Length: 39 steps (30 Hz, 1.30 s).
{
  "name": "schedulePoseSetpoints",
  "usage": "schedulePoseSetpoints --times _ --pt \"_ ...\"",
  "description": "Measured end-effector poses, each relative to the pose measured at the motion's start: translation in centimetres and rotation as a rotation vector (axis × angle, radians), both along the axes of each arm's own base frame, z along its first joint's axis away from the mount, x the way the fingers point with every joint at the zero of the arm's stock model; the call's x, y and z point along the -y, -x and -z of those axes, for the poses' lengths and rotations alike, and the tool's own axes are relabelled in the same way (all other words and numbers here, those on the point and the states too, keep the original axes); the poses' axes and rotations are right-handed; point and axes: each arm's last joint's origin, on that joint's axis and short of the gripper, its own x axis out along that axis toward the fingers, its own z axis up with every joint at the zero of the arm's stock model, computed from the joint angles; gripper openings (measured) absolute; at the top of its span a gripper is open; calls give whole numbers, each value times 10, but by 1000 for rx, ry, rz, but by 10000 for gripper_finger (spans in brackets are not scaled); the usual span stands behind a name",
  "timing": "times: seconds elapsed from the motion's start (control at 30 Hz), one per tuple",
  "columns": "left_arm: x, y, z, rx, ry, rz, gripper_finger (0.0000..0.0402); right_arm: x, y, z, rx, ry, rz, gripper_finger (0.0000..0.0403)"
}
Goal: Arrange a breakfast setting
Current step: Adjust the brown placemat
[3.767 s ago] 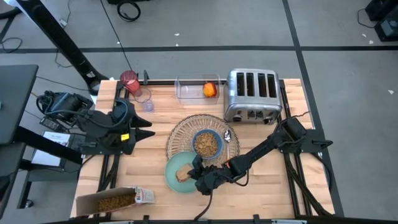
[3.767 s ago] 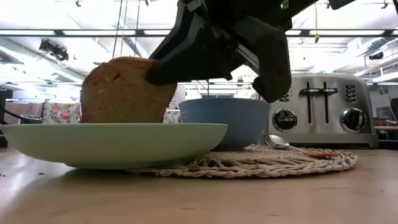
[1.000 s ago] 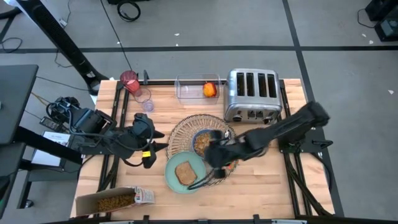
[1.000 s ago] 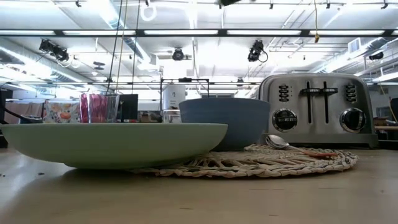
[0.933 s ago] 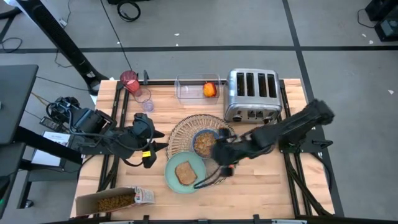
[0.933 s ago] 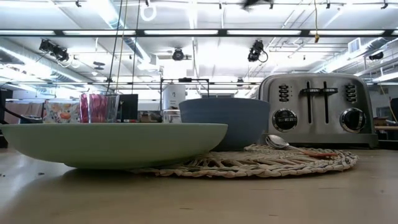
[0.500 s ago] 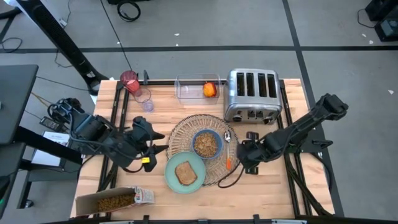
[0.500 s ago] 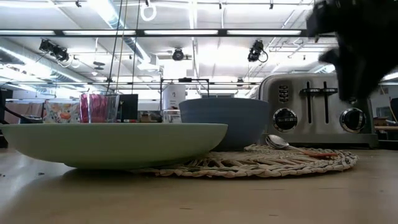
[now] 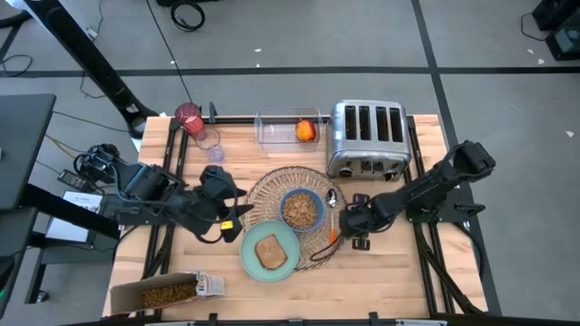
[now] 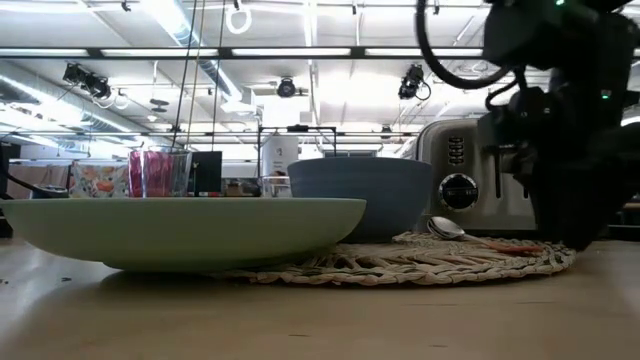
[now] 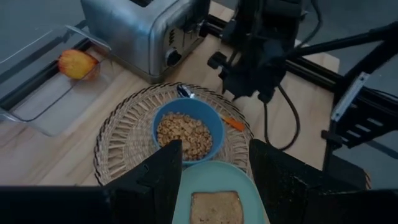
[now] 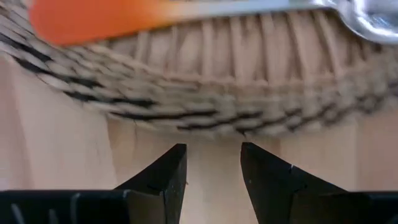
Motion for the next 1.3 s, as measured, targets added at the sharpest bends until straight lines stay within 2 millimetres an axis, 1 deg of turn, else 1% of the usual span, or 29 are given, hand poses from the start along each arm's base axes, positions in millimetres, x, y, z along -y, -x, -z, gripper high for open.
schedulePoseSetpoints --times 0.23,0.43,0.5,0.57,0.67,0.8,0.9,1.03,1.13,1.3 --pt "-2 -1 0 2 3 -11 192 6 -11 -3 65 -74 -28 158" --pt "-4 -2 0 5 10 -23 192 2 -20 -6 147 -181 -60 158" --pt "-5 -3 0 5 10 -28 192 -1 -23 -9 159 -231 -100 158" --pt "-8 -4 0 7 12 -39 192 -1 -23 -14 137 -212 -131 158" --pt "-13 -6 -1 7 8 -60 192 4 -23 -20 130 -82 -133 158" --pt "-22 -10 -1 8 6 -93 192 16 -27 -19 153 77 -92 158" --pt "-26 -11 -1 8 0 -105 192 23 -29 -15 145 132 -74 158" --pt "-29 -14 -3 26 -14 -99 192 28 -35 -12 159 134 -67 158" --pt "-29 -15 -3 29 -17 -98 192 27 -38 -5 146 76 -83 158" --pt "-29 -15 -3 27 -20 -97 192 15 -39 3 123 14 -120 158"
